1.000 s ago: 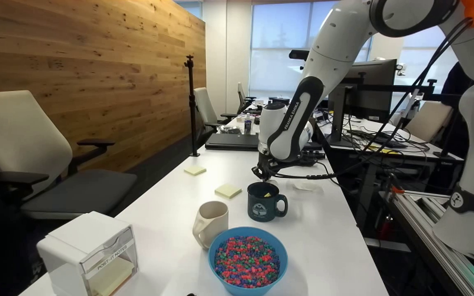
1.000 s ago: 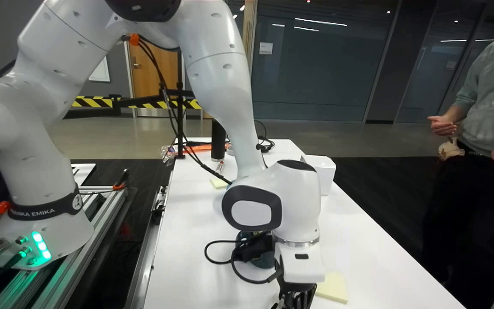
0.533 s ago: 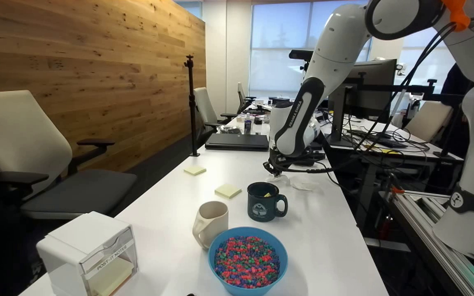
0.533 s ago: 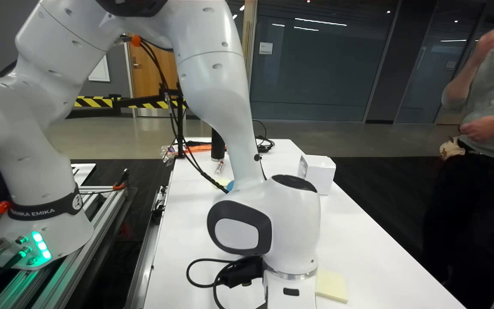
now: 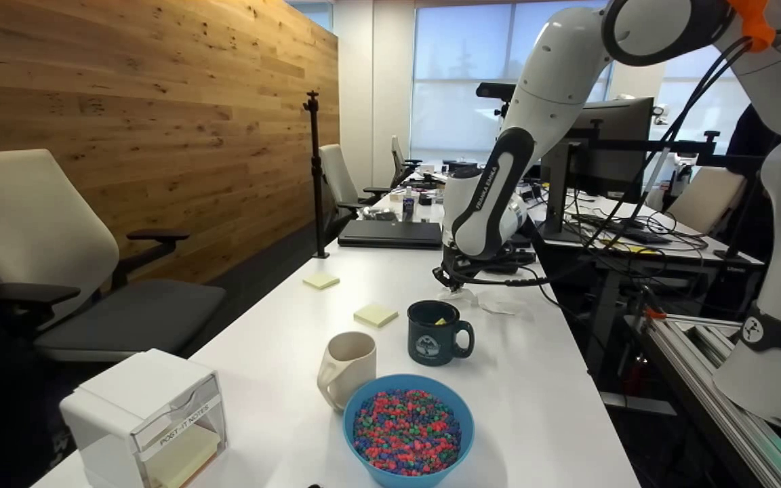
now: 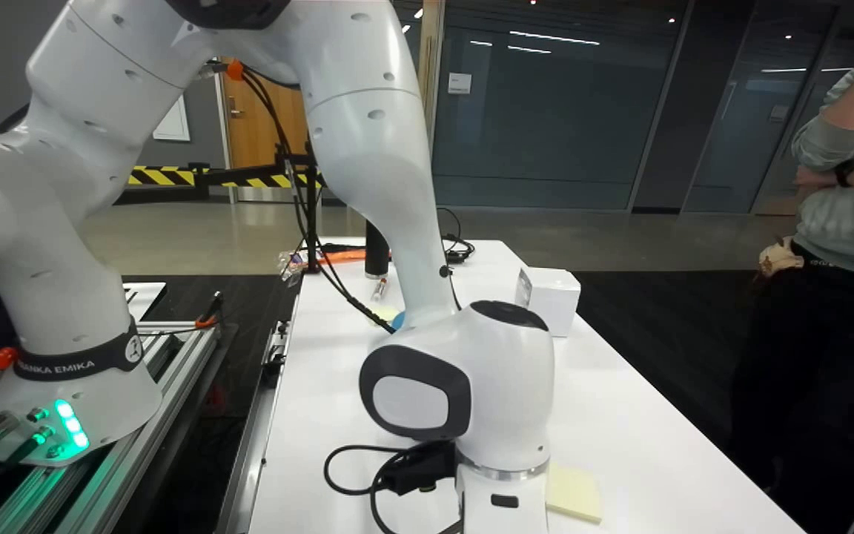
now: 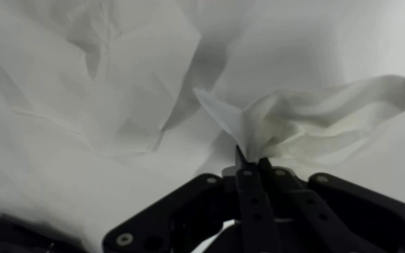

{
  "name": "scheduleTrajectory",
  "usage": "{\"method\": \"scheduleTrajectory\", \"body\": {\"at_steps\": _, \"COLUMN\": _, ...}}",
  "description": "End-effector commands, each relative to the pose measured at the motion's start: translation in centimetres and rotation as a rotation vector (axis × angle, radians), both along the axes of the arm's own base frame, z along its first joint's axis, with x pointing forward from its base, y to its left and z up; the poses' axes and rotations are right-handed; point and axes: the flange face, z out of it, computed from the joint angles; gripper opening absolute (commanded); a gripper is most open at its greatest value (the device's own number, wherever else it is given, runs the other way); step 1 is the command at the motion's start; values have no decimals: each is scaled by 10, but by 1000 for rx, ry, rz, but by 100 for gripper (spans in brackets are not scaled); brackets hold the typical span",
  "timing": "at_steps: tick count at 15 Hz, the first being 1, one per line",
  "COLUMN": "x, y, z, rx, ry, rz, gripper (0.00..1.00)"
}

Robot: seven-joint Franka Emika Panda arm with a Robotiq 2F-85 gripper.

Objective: Use the white napkin to wipe the right side of the tabletop.

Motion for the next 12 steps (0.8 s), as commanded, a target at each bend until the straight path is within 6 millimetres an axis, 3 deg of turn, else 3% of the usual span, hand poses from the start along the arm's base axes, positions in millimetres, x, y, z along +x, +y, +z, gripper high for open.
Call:
{"method": "scheduleTrajectory", "body": {"at_steps": 1, "x": 16, "y": 38, "z": -8, "rx": 11, "ry": -3, "rz": 58, "gripper": 1}}
{"method": "scheduleTrajectory", "body": {"at_steps": 6, "x": 33, "y": 83, "z": -10, "rx": 13, "ry": -1, "rz": 155, "gripper": 1}}
{"method": "scheduleTrajectory", "body": {"at_steps": 12, "x": 35, "y": 90, "z": -12, "rx": 11, "ry": 5, "rz": 173, "gripper": 1}}
